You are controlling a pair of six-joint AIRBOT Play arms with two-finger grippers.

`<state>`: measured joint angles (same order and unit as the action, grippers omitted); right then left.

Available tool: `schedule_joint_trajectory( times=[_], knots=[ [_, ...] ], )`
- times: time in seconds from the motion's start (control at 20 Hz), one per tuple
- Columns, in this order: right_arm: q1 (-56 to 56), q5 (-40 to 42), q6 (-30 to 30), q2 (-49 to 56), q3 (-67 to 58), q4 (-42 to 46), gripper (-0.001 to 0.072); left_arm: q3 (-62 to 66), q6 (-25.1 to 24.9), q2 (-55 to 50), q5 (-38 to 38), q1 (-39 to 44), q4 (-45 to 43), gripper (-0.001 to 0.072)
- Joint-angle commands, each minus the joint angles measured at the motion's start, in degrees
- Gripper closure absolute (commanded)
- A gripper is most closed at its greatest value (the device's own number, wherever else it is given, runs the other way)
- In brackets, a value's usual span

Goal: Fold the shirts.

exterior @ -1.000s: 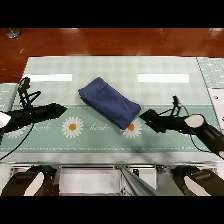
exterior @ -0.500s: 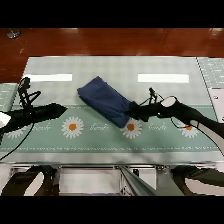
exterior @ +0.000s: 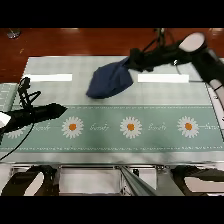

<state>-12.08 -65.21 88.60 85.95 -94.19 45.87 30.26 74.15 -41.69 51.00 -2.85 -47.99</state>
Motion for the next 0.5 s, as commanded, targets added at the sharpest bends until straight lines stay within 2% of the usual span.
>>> schedule_joint_trajectory(
  times=[0.0, 0.15, 0.45],
  knots=[
    [4.98, -11.17, 5.51, 0.00, -14.99, 8.55, 0.0692, -0.02, 0.00, -0.04, 0.02, 0.02, -0.04, 0.0675],
    [12.37, -17.73, 7.23, -1.31, -20.28, 8.41, 0.0692, -0.02, -0.02, -0.04, 0.33, 0.02, -0.04, 0.0675],
    [30.05, -30.12, 8.74, -6.69, -20.72, 10.12, 0.0693, -0.02, -0.02, -0.04, 0.59, 0.02, -0.04, 0.0675]
  ],
)
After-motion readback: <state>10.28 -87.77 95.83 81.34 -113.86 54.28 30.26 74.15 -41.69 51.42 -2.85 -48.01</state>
